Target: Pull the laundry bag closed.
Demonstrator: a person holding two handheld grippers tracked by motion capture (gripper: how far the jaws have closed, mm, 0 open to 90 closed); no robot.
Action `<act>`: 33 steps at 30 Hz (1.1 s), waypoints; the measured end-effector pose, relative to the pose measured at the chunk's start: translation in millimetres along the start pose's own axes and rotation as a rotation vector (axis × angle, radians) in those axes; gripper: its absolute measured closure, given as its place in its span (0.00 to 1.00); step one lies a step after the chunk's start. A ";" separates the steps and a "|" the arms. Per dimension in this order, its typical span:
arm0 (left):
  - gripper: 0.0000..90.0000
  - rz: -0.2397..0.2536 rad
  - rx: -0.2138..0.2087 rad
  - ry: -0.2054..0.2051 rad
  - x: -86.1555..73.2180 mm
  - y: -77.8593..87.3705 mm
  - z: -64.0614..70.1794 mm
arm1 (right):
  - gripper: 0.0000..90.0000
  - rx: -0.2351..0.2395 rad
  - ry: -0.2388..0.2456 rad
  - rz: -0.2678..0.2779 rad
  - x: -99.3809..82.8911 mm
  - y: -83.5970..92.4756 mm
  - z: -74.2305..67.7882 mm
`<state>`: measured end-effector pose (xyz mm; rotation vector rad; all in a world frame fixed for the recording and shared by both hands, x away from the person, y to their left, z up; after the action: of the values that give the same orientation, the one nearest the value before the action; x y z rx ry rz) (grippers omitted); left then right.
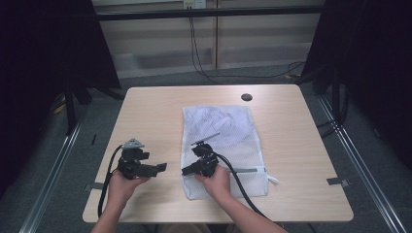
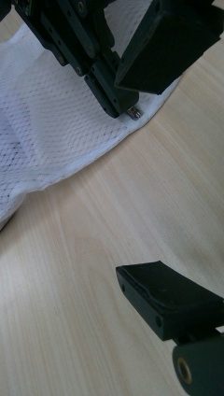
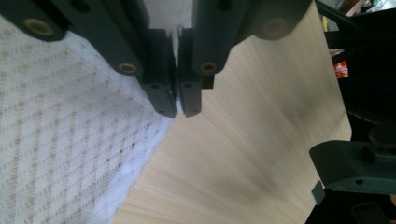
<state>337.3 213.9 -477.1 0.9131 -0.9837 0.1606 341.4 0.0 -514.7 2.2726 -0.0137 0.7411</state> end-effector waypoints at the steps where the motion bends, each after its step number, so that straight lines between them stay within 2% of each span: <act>1: 0.10 -0.004 -0.005 0.002 -0.2 -0.5 0.7 | 0.97 -0.002 0.004 0.005 0.3 0.6 0.6; 2: 0.10 -0.012 -0.012 -0.007 -0.4 -1.1 1.2 | 0.97 0.004 -0.001 0.008 0.8 1.1 0.1; 9: 0.10 -0.021 -0.042 0.008 -1.7 -5.3 5.5 | 0.97 0.034 -0.005 0.019 2.6 6.7 0.8; 15: 0.10 -0.026 -0.077 0.032 -3.3 -10.0 10.2 | 0.97 0.035 -0.017 0.035 4.7 13.7 -0.1; 19: 0.10 -0.032 -0.088 0.032 -3.7 -12.9 13.5 | 0.97 0.050 -0.021 0.052 6.5 17.6 -0.7; 20: 0.10 -0.028 -0.095 0.046 -3.9 -14.5 15.7 | 0.97 0.044 -0.020 0.049 6.4 18.4 -0.9; 23: 0.10 -0.032 -0.115 0.056 -4.7 -17.8 19.8 | 0.97 0.044 -0.010 0.058 6.7 20.9 -0.7; 25: 0.10 -0.054 -0.128 0.052 -5.6 -20.5 22.2 | 0.97 0.043 -0.014 0.068 7.3 22.1 -1.4; 33: 0.12 -0.071 -0.184 0.086 -9.0 -33.3 33.8 | 0.97 0.038 -0.001 0.076 8.6 25.7 -1.2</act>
<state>327.0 170.7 -496.1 0.7644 -0.8697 0.0479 342.3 -16.3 -493.0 2.3194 -0.0876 0.7852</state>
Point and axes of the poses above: each handheld gripper's, and its own axes: y roughly backward along the jaws, x roughly out of its top, z roughly to its right, the point moved 3 cm from there along -y, roughly forward along the jaws, and after that the axes turned 6 degrees about z, right-handed, at the moved point
